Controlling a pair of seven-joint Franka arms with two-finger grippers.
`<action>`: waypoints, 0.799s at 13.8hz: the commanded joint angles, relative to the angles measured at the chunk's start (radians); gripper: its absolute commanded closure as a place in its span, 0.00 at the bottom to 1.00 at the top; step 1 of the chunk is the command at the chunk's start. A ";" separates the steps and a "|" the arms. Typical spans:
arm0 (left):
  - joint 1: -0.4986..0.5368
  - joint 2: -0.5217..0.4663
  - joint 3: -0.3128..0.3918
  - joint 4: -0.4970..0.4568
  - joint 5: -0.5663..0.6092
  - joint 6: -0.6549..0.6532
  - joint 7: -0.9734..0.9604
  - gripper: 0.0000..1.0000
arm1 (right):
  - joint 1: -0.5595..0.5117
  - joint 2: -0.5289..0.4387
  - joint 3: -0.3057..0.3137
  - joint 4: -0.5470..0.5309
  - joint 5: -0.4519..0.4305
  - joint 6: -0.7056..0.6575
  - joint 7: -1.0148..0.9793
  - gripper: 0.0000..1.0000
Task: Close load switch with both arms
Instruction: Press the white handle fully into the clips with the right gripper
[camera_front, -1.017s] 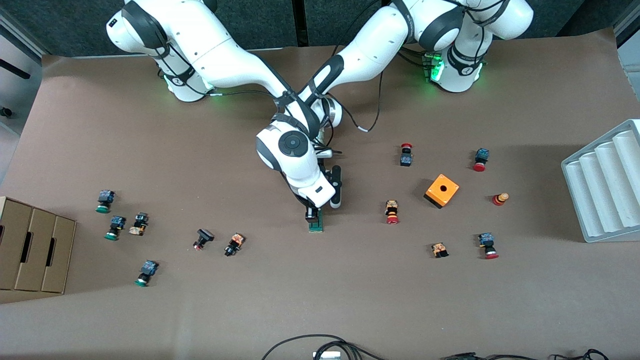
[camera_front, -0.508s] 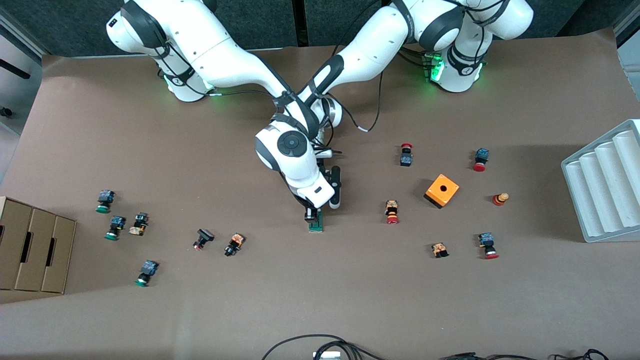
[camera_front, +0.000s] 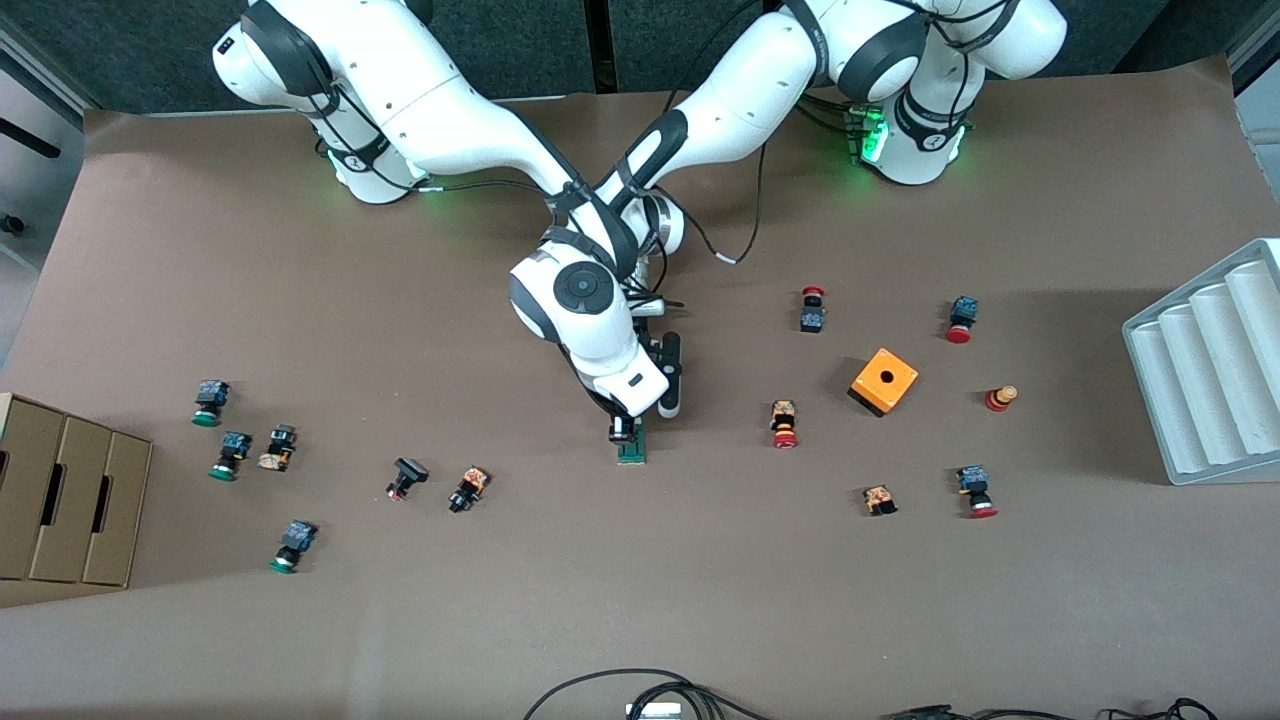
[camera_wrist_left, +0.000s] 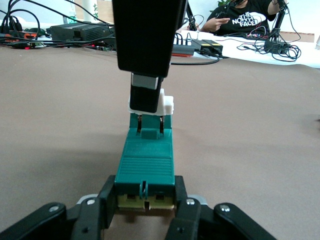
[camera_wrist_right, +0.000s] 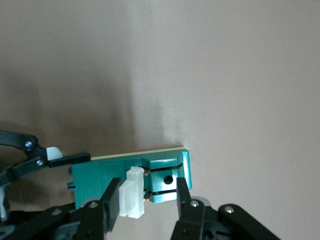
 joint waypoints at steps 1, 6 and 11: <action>-0.012 0.022 0.004 0.021 0.003 -0.001 -0.027 0.71 | -0.007 -0.004 0.000 0.005 -0.027 0.005 0.006 0.53; -0.012 0.022 0.004 0.021 0.003 -0.001 -0.027 0.71 | -0.009 -0.004 0.001 0.005 -0.026 0.013 0.012 0.59; -0.010 0.021 0.004 0.021 0.003 -0.001 -0.027 0.71 | -0.016 0.002 0.001 0.037 -0.022 0.013 0.014 0.59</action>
